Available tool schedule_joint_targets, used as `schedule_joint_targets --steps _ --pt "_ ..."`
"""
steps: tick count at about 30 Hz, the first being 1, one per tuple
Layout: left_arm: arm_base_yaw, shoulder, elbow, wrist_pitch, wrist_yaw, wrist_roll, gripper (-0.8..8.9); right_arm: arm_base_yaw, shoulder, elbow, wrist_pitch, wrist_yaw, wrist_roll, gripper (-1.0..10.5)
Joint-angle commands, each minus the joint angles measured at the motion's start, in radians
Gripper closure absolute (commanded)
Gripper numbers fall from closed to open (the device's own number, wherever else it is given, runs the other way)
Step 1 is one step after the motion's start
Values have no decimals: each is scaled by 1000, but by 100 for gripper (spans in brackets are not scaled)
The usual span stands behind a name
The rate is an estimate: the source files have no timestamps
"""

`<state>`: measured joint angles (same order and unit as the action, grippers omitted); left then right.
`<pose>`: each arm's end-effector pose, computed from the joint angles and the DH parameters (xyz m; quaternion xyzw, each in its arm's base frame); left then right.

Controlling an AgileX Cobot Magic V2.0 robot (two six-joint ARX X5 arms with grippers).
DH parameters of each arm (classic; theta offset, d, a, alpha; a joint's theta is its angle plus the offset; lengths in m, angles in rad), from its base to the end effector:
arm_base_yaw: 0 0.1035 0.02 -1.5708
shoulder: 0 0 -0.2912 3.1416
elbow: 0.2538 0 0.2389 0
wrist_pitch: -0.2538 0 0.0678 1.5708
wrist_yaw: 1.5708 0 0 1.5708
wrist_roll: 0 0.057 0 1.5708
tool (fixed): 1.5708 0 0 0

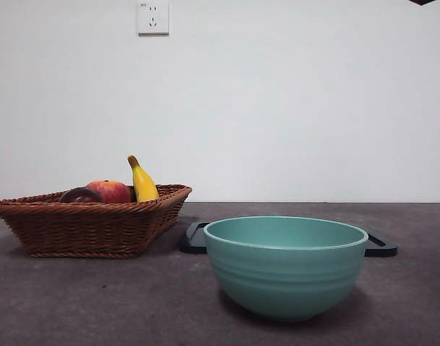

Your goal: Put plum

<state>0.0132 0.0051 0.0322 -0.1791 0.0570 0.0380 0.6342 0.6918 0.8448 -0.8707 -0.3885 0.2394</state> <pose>0.0816 -0.0022 0.1523 0.0163 0.0754 -0.0233 0.9967 0.0726 0.0802 0.3045 0.0548 0.4008 0.4133 0.8158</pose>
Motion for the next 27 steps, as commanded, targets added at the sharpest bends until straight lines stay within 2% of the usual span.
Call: schedule_joint_targets --steps 1,12,15,17,20,23,27 --pt "2 -2 -21 -8 0 -2 806 8 5 16 10 3 -9 941" --pt "2 -2 -21 -8 0 -2 806 8 4 16 10 3 -9 941" --pt "2 -2 -21 -8 0 -2 806 1 -3 16 10 11 -78 941" --pt "2 -2 -21 -8 0 -2 806 -19 -19 16 15 52 -137 941" --pt "2 -2 -21 -8 0 -2 806 -80 -55 -2 83 106 -174 941" --pt "2 -2 -21 -8 0 -2 806 -184 -114 -38 175 109 -201 941" --pt "2 -2 -21 -8 0 -2 806 -335 -204 -126 308 110 -271 941"
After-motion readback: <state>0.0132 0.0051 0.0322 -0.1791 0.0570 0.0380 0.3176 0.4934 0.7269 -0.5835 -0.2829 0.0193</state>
